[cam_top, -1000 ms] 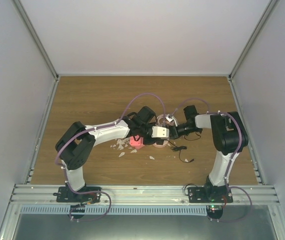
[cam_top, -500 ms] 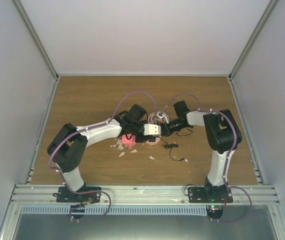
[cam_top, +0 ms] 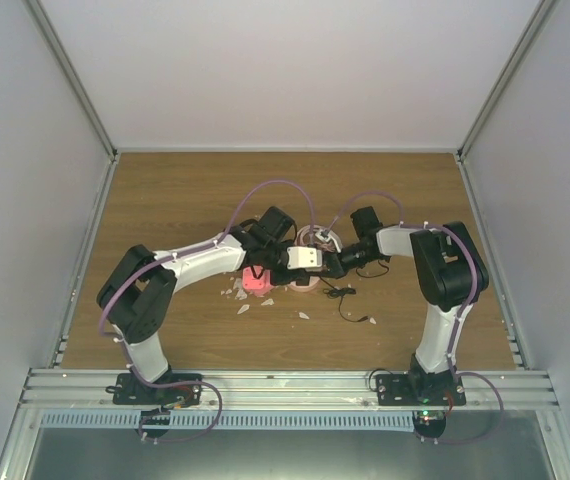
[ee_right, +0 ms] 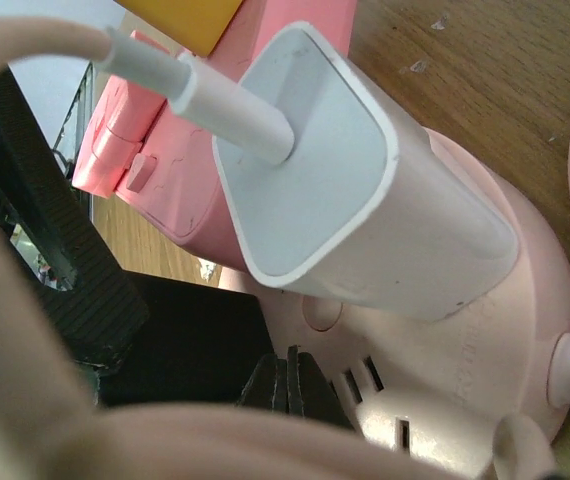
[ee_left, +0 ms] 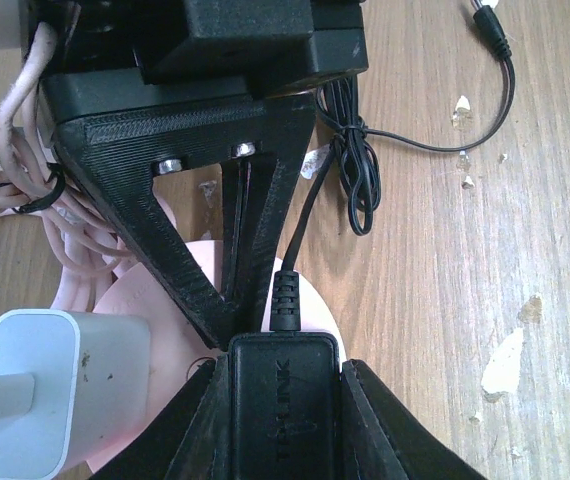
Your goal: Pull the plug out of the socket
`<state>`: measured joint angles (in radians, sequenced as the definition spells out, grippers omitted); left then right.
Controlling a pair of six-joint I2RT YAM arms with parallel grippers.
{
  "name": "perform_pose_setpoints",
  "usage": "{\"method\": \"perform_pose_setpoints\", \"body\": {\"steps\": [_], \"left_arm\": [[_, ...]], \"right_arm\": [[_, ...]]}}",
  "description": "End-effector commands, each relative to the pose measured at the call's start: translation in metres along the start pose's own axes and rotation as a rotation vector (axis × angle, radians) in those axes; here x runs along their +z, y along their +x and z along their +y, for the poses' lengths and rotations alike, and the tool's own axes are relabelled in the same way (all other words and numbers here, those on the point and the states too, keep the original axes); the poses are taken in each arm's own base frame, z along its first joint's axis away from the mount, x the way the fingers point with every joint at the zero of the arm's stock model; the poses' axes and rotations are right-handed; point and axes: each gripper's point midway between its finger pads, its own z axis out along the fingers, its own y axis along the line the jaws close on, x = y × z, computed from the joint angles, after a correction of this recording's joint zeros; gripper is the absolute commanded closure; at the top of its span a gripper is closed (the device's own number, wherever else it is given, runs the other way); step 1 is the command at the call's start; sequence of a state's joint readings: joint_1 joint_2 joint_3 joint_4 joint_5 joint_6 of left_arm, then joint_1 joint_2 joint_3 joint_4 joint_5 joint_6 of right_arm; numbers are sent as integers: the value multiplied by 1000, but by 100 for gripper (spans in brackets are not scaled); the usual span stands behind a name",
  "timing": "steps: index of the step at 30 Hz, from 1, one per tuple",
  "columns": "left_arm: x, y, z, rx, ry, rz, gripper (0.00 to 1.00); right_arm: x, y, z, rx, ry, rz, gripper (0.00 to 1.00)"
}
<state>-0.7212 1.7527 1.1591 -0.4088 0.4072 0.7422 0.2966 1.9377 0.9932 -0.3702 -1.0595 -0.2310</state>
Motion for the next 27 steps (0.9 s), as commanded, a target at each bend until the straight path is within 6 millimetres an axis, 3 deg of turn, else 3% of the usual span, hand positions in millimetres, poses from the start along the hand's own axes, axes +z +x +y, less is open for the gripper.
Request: {"method": "perform_pose_setpoints", "body": {"steps": [1,13,18,23,27], "left_arm": [[-12,-27,12,-22,-1,-84,92],[-22,-39,10,182,-127,-115,92],[-21,-43,5,130,-29,-112,94],[-21,-41,20,11,42,-116,93],[-20,-41,19,-10,67,-120,93]], "right_arm": [[9,44,-28,112,99,116,99],[13,58,-41,161,127,162,100],[13,61,-44,165,145,174,100],[12,62,-45,162,152,178,100],[12,62,-44,161,151,178,99]]}}
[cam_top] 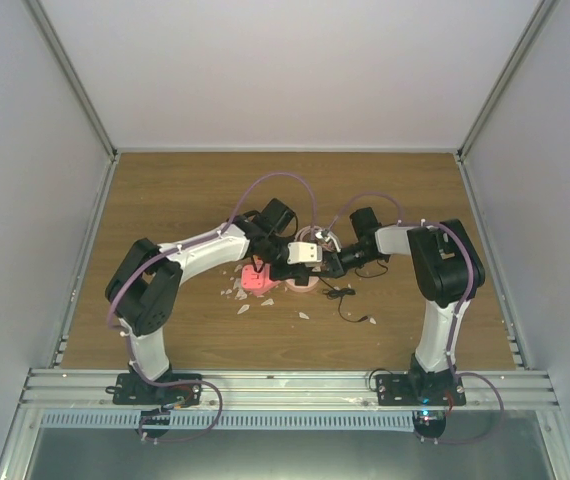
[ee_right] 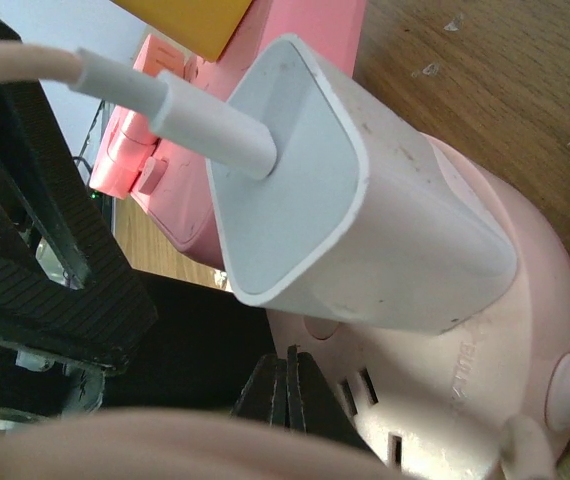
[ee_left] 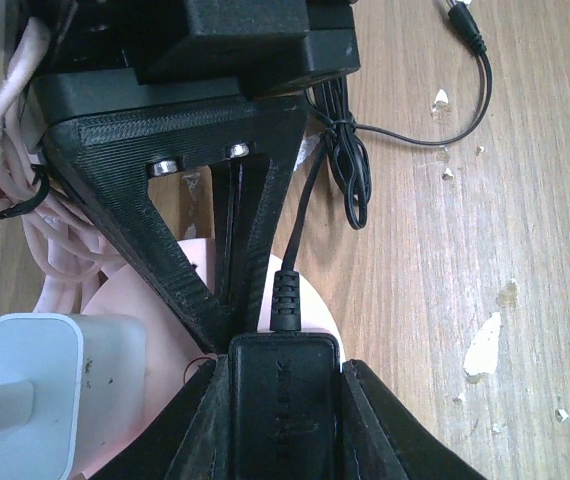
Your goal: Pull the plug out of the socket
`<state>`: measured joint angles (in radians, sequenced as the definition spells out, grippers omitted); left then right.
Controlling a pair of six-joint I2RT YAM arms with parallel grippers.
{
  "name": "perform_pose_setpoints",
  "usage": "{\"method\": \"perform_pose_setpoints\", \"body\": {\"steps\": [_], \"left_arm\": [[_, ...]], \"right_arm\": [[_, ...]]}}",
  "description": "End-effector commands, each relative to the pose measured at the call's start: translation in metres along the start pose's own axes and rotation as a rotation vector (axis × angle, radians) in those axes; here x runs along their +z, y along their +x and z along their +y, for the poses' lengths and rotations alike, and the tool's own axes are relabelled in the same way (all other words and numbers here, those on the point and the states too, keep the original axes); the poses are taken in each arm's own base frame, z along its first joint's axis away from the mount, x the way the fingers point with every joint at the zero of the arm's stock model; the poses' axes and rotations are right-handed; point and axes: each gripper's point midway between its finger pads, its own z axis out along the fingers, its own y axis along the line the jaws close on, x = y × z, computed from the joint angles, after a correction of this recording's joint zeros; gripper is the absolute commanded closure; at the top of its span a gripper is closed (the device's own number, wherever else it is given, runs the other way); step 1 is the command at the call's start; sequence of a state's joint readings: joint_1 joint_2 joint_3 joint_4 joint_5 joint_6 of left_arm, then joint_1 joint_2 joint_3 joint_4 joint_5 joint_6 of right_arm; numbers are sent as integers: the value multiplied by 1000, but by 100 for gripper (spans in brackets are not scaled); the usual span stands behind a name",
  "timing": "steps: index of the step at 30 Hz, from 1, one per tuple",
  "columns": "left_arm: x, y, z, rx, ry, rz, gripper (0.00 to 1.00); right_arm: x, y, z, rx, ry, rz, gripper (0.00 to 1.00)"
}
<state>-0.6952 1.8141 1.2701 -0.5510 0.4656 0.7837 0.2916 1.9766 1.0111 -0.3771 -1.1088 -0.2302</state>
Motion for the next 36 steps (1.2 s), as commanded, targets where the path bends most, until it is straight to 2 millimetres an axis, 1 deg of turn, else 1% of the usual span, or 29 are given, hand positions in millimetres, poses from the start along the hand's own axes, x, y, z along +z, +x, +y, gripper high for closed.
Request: {"method": "perform_pose_setpoints", "body": {"steps": [1,3,6,9,11,13,17,23,25,30,33,36], "left_arm": [[-21,-41,13,15,-15,-144,93],[-23,-40,8,27,-11,-146,92],[-24,-39,0,94,-47,-140,92],[-19,-35,-12,152,-69,-116,92],[-18,-35,-16,175,-82,-109,92],[-20,-37,-14,182,-103,-109,92],[-21,-40,-2,168,-143,-94,92],[-33,-50,12,51,-40,-156,91],[-35,-51,11,40,-20,-163,91],[-35,-48,-2,63,2,-163,91],[-33,-47,-14,123,-26,-152,91],[-34,-50,-17,168,-69,-144,91]], "right_arm": [[7,62,-46,138,202,180,99],[7,61,-46,136,204,179,99],[7,62,-46,136,204,179,99],[7,62,-46,139,202,180,99],[7,61,-46,137,202,178,99],[7,62,-46,139,203,181,100],[8,64,-47,145,202,184,99],[7,65,-47,144,206,186,100],[7,64,-47,142,207,186,100],[7,66,-48,143,213,190,99],[6,65,-48,141,215,190,99],[7,66,-48,143,214,192,99]]}}
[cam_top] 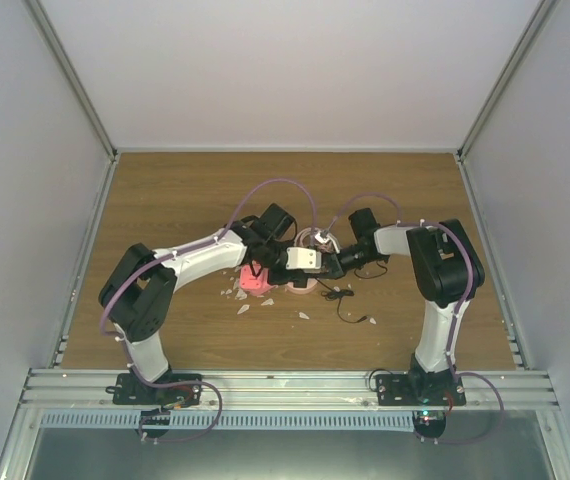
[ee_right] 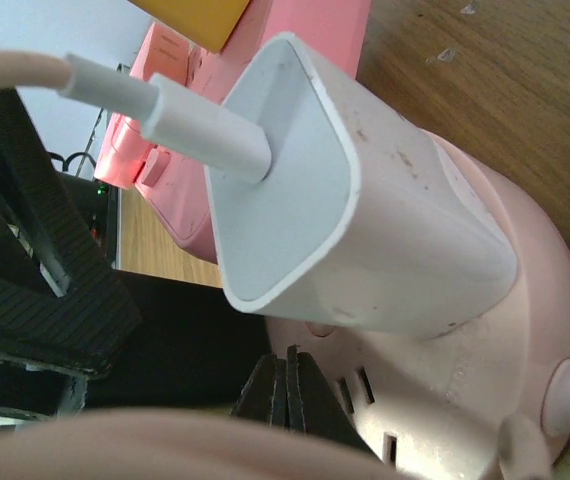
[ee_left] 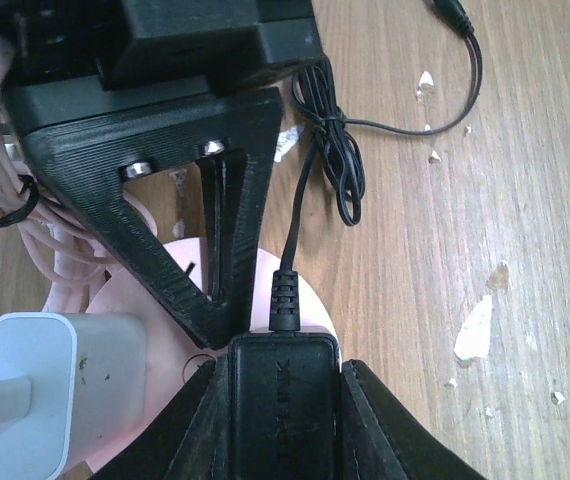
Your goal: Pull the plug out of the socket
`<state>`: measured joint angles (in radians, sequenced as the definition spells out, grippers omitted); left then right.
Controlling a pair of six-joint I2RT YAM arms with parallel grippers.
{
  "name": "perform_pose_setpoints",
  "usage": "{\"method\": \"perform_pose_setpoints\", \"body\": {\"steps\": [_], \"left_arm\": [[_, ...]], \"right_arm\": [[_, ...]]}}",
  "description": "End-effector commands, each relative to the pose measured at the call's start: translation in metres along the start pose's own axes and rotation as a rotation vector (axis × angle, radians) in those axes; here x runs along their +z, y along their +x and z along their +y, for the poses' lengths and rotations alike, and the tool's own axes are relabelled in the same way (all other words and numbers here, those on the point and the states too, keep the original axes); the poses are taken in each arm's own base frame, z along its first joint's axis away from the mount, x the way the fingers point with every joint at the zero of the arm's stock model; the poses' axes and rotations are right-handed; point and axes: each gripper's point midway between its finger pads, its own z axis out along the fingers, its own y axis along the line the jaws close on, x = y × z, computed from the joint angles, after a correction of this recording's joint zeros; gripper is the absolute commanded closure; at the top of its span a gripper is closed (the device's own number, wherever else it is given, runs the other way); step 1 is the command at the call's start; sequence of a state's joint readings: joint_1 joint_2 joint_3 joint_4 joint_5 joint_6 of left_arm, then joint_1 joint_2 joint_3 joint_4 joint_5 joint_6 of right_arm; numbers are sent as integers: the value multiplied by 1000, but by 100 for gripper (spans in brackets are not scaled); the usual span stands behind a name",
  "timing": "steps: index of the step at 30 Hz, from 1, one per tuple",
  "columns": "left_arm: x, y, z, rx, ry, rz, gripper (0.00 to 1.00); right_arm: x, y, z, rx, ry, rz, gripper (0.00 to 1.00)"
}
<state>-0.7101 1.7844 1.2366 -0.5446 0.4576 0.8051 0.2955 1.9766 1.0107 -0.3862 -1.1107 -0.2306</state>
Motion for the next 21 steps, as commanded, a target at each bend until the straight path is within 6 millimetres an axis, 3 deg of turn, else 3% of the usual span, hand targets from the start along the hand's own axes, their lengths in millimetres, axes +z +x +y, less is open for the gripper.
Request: {"method": "perform_pose_setpoints", "body": {"steps": [1,12,21], "left_arm": [[-34,-53,-6,139,-80,-146,91],[-40,-61,22,30,-56,-176,92],[-40,-59,1,82,-20,-173,92]], "right_arm": [[5,64,-50,136,221,184,99],[5,66,-52,137,233,194,99],[5,69,-54,139,243,201,99]]}}
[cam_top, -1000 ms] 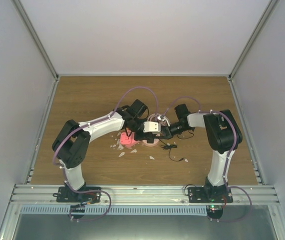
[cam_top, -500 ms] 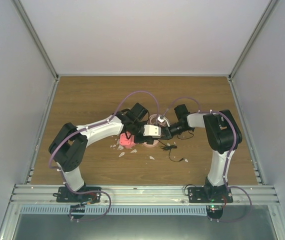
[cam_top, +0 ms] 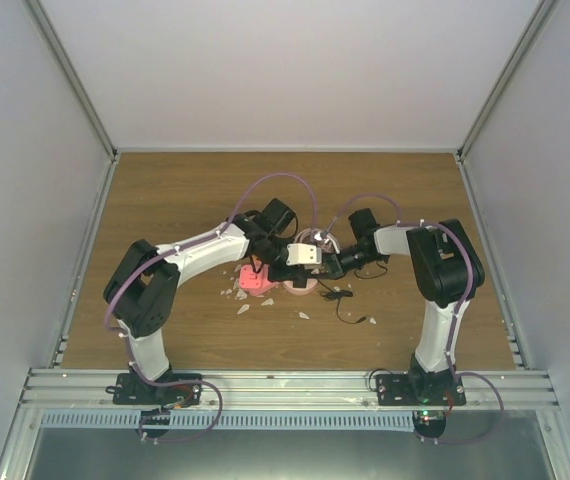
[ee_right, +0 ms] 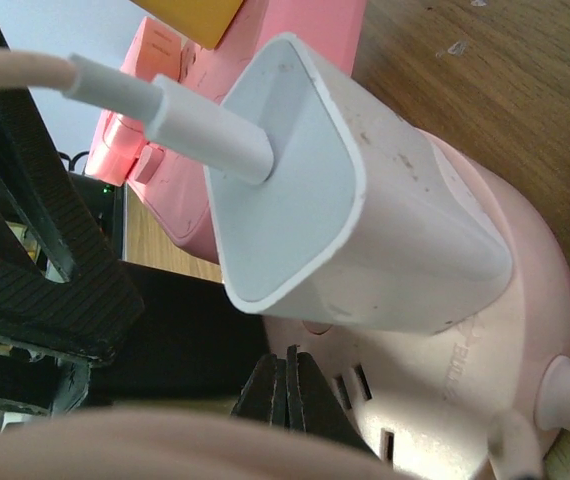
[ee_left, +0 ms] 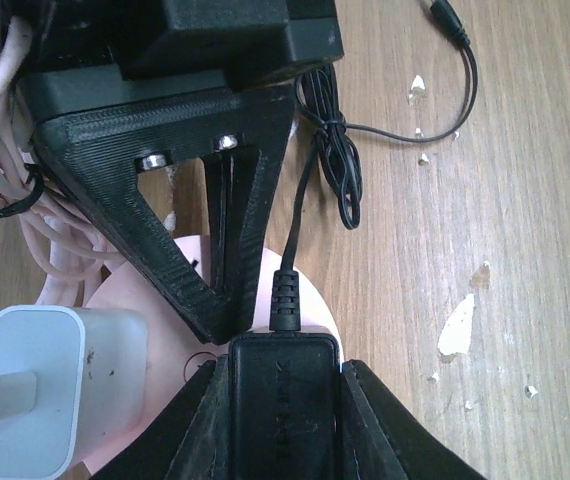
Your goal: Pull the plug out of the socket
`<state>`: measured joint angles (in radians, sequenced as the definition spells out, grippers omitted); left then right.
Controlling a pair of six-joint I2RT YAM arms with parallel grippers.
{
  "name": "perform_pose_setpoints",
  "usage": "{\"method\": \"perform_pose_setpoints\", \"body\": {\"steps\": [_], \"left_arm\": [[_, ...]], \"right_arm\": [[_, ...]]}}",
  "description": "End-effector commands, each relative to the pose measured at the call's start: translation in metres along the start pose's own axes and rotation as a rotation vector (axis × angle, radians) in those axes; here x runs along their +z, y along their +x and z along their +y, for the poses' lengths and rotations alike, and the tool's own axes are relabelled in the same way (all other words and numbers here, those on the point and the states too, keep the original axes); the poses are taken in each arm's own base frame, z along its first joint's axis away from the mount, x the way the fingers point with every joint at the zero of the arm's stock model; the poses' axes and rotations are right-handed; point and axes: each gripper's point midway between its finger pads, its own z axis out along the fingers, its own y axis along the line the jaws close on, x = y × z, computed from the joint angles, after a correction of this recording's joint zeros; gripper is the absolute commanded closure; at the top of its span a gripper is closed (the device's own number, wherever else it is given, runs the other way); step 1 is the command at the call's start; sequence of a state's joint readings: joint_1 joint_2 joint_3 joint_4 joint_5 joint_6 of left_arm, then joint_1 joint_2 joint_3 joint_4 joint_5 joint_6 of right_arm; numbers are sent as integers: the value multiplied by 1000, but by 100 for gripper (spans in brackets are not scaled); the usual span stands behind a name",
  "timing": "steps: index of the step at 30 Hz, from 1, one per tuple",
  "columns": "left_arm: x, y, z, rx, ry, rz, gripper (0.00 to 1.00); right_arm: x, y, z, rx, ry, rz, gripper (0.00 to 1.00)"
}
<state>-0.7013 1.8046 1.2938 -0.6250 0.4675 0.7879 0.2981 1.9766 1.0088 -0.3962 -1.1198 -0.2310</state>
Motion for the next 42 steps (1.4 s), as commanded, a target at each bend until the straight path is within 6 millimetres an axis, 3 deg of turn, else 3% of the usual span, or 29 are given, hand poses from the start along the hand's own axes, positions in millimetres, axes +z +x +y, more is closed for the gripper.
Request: {"method": "perform_pose_setpoints", "body": {"steps": [1,10,15,21,30,42], "left_arm": [[-36,-57,-6,153,-66,-188,92],[-41,-61,3,248,-176,-173,93],[-49,-73,9,153,-97,-234,94],[-45,-69,12,87,-42,-232,93],[-48,-70,-10,181,-50,-214,93],[-38,-51,-29,331,-125,-133,94]], "right_arm": [[3,66,-57,131,257,195,99],[3,69,-61,139,270,207,99],[3,71,-63,143,276,213,99],[3,74,-65,146,287,223,99],[3,74,-66,146,293,225,99],[3,75,-68,155,299,229,99]]}}
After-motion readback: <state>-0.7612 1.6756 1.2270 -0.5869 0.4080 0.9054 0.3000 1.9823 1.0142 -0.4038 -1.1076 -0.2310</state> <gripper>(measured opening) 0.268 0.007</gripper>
